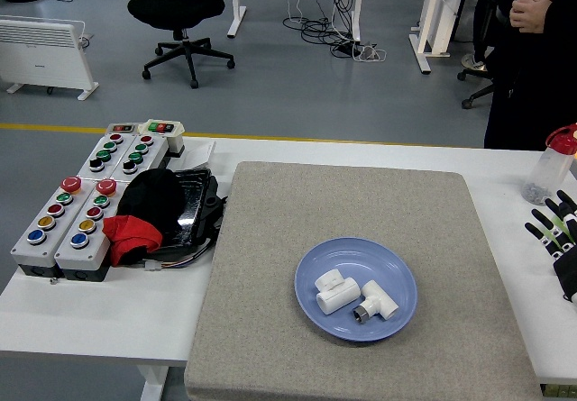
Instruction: Pick pipe place plate twice
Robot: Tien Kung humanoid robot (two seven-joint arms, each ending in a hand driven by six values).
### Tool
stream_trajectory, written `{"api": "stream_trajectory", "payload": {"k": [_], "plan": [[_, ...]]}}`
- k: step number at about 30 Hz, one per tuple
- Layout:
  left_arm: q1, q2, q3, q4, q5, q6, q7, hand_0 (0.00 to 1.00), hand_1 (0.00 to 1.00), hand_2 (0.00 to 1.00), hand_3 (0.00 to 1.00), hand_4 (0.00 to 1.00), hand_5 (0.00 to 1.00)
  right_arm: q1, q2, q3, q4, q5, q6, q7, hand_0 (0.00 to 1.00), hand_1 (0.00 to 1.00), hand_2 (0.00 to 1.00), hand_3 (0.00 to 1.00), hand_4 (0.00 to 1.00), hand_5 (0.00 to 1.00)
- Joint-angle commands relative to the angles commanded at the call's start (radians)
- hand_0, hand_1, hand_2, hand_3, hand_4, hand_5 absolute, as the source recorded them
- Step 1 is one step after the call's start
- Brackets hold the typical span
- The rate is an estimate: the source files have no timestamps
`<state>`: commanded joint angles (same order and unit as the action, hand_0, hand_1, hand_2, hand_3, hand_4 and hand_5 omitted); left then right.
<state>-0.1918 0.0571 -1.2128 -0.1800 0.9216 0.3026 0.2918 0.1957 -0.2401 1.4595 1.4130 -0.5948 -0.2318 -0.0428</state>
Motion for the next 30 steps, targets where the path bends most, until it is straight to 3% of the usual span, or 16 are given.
{"api": "stream_trajectory", "payload": {"k": [30], "plan": [[0.009, 0.000, -0.005, 0.000, 0.013, -0.004, 0.001, 0.713, 0.755, 0.717, 0.661, 0.403, 0.998, -0.018, 0.004, 0.005, -0.015, 0.000, 0.004, -0.001, 0.779, 0.757, 0.844, 0.840, 0.535, 0.666]]}}
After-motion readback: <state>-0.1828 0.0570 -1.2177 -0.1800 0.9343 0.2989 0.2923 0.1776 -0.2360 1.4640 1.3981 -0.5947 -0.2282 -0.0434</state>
